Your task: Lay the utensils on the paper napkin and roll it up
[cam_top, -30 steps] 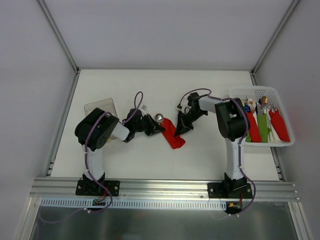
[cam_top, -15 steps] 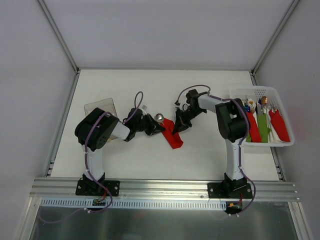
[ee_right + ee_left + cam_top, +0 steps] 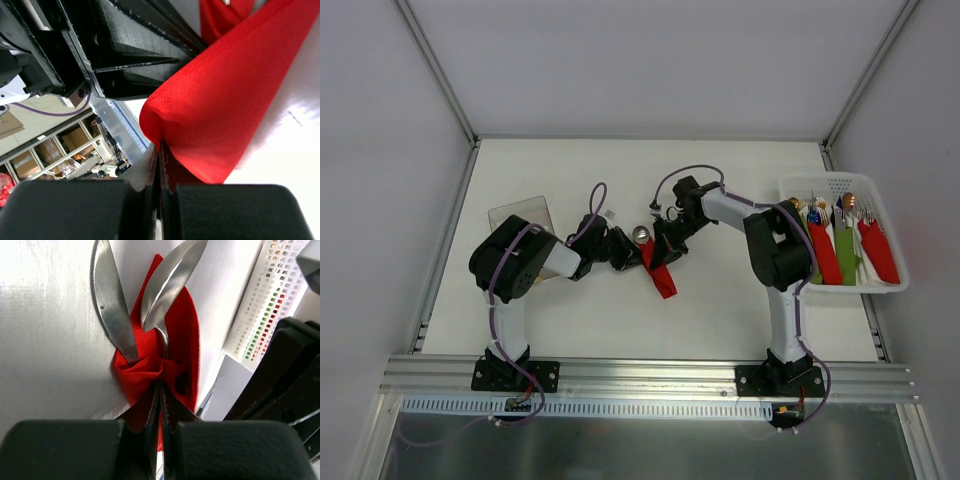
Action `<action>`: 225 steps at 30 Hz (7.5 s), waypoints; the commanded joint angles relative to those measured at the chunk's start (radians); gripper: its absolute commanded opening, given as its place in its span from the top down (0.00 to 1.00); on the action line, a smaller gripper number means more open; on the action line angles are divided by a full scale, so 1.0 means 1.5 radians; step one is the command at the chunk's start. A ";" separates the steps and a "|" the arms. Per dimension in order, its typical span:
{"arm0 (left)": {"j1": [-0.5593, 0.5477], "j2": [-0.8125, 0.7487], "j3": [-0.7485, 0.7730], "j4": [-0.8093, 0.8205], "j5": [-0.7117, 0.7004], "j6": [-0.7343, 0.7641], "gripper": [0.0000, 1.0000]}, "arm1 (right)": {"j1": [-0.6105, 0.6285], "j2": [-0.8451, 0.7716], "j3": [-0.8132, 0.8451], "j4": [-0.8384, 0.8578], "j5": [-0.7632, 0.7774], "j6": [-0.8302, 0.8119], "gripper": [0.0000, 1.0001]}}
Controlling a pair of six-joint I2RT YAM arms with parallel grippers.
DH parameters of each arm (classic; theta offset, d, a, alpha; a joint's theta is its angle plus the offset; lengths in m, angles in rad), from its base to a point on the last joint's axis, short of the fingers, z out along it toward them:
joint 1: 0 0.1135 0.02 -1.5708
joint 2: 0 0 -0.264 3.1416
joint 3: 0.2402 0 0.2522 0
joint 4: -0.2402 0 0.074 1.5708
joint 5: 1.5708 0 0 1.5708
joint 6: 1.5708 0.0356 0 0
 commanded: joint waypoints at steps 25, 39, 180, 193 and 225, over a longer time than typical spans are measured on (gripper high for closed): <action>0.004 -0.033 -0.006 -0.128 -0.066 0.041 1.00 | 0.005 0.097 -0.003 -0.002 -0.042 0.017 0.66; 0.039 -0.199 0.039 -0.270 -0.108 0.098 1.00 | -0.013 0.102 -0.017 0.016 -0.062 0.022 0.45; -0.061 -0.132 0.084 -0.337 -0.061 0.172 0.75 | -0.039 0.020 -0.168 0.025 -0.006 -0.155 0.73; -0.056 -0.154 0.149 -0.452 -0.164 0.161 0.63 | -0.039 0.033 -0.176 0.028 -0.024 -0.123 0.76; -0.061 -0.053 0.119 -0.325 -0.086 0.115 0.62 | -0.040 0.046 -0.166 0.021 -0.050 -0.101 0.78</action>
